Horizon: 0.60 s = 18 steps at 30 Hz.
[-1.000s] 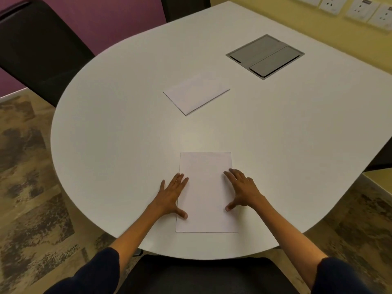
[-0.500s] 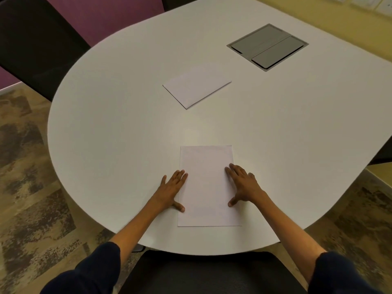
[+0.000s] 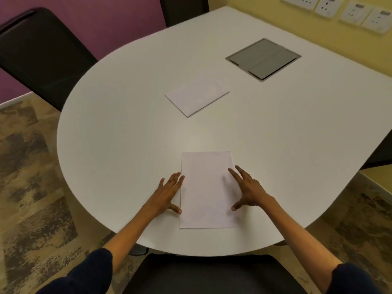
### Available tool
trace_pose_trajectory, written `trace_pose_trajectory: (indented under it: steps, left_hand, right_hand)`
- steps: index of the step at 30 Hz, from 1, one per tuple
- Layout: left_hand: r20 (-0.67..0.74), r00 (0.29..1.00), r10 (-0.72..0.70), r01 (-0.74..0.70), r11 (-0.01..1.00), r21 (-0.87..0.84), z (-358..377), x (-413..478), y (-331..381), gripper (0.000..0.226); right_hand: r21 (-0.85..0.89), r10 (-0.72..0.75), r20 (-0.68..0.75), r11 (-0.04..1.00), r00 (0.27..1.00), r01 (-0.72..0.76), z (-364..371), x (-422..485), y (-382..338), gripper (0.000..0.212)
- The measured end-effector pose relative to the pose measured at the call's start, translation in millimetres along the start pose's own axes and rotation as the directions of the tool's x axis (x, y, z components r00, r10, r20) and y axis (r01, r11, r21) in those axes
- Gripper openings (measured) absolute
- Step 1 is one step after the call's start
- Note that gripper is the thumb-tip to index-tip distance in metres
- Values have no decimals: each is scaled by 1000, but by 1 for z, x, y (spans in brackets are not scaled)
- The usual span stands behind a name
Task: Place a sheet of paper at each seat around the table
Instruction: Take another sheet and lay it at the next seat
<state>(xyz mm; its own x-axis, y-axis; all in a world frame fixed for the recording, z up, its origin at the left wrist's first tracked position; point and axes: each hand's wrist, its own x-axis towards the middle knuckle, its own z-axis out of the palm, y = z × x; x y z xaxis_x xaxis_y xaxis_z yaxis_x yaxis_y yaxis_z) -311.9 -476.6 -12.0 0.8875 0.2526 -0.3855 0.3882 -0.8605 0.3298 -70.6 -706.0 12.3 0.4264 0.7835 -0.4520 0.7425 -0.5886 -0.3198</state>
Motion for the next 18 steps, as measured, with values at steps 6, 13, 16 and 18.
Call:
trace_pose_trajectory:
  steps: [6, 13, 16, 18]
  left_hand:
    - [-282, 957, -69, 24, 987, -159, -32, -43, 27, 84]
    - [-459, 857, -236, 89, 944, -318, -65, -104, 78, 59]
    - [-511, 819, -260, 80, 935, -346, -76, -131, 85, 61]
    - [-526, 806, -271, 94, 937, -337, -83, -146, 84, 72]
  right_hand:
    - [76, 107, -88, 992, 990, -100, -24, -42, -16, 114]
    - [336, 178, -541, 942, 822, 18, -54, -80, -91, 33]
    - [265, 139, -599, 964, 788, 32, -61, -91, -122, 29]
    - [150, 91, -634, 989, 768, 6, -64, -96, -141, 35]
